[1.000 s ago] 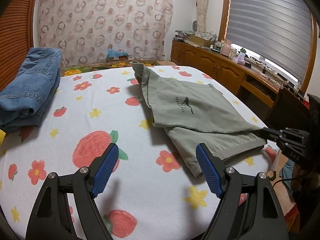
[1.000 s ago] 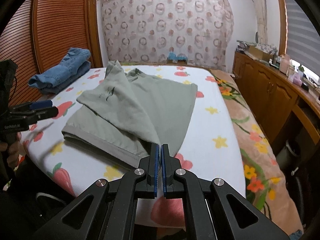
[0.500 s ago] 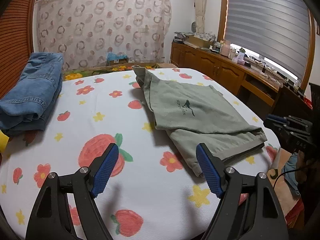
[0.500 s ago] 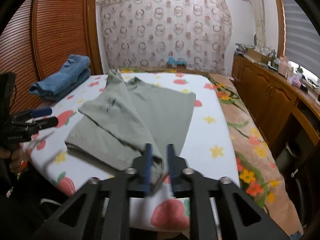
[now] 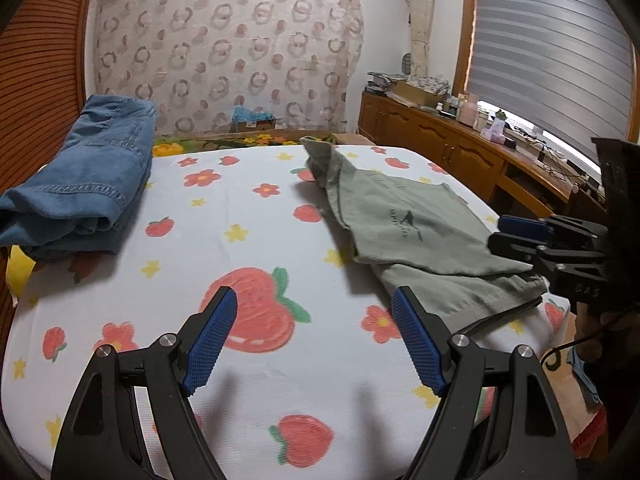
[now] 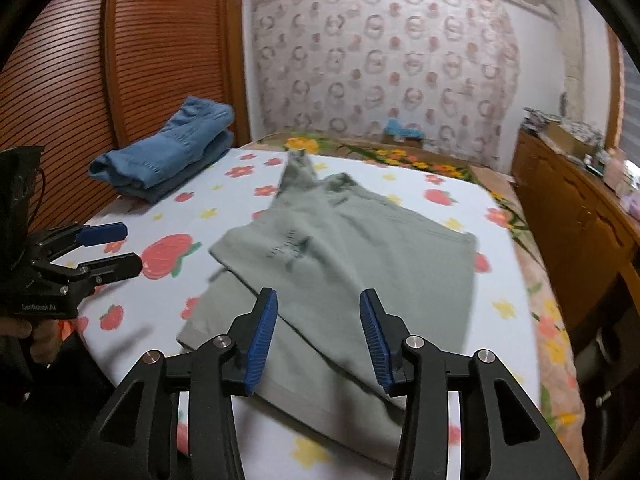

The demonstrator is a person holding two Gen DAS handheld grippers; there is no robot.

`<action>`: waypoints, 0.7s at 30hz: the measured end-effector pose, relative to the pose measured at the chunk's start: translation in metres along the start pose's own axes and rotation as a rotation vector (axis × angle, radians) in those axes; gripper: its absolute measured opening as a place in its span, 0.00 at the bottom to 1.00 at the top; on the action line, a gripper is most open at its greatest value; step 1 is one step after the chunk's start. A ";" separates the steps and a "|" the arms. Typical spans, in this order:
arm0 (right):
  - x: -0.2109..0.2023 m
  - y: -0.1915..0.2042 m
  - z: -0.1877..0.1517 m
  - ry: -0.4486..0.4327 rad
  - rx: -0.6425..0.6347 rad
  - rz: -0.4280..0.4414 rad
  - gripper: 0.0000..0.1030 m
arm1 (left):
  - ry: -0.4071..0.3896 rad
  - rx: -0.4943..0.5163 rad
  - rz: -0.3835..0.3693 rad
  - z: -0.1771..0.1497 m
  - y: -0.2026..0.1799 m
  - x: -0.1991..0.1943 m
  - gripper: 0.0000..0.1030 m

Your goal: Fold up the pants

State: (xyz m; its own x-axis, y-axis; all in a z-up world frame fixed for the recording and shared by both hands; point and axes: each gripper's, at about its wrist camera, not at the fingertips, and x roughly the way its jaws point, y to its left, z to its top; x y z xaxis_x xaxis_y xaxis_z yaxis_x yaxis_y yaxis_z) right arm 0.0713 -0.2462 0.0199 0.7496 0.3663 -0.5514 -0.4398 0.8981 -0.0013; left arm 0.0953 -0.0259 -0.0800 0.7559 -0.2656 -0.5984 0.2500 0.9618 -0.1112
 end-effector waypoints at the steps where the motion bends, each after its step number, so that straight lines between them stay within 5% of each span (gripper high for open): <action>1: 0.008 0.001 0.003 0.018 -0.007 0.008 0.45 | 0.002 -0.005 0.003 0.000 0.002 0.000 0.78; 21: 0.062 0.025 0.034 0.143 -0.132 0.096 0.45 | 0.021 -0.055 0.030 -0.016 0.032 -0.003 0.78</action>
State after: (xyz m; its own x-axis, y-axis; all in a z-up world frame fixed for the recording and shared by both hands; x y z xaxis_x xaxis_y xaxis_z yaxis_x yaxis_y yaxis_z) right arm 0.1237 -0.1923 0.0142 0.6274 0.4017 -0.6671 -0.5736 0.8178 -0.0470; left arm 0.0910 0.0067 -0.0944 0.7494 -0.2358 -0.6187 0.1935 0.9716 -0.1360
